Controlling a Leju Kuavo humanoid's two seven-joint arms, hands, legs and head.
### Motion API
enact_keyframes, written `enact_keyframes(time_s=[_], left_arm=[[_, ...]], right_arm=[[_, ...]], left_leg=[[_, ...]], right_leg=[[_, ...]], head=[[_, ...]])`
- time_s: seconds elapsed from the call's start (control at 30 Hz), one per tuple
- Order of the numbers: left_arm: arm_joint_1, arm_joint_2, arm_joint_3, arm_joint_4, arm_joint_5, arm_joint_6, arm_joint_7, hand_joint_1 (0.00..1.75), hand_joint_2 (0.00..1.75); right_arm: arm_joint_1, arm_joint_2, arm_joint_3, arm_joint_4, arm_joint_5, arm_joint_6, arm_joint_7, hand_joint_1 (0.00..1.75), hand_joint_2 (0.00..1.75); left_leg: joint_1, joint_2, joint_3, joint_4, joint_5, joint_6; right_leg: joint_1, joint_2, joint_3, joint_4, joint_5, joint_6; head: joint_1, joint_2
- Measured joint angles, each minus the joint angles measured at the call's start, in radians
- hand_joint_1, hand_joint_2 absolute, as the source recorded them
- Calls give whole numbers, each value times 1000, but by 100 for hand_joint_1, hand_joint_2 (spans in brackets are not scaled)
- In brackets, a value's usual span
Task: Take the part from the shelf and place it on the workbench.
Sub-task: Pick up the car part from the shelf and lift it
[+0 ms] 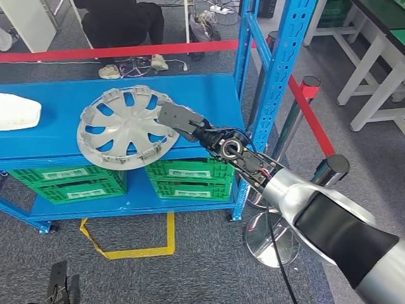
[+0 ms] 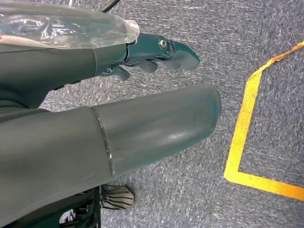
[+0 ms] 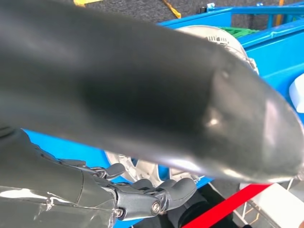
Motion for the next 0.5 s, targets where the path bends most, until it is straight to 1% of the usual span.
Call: enact_keyframes(time_s=[0.23, 0.5], left_arm=[[0, 0, 0, 1, 0, 11, 0, 0, 0], [0, 0, 0, 2, 20, -6, 3, 0, 0]], right_arm=[[0, 7, 1, 16, -11, -24, -32, 0, 0], [-4, 20, 10, 39, -3, -26, -34, 0, 0]], left_leg=[[0, 0, 0, 0, 0, 0], [0, 0, 0, 0, 0, 0]], right_leg=[[0, 0, 0, 0, 0, 0], [0, 0, 0, 0, 0, 0]], head=[[0, 0], [0, 0]])
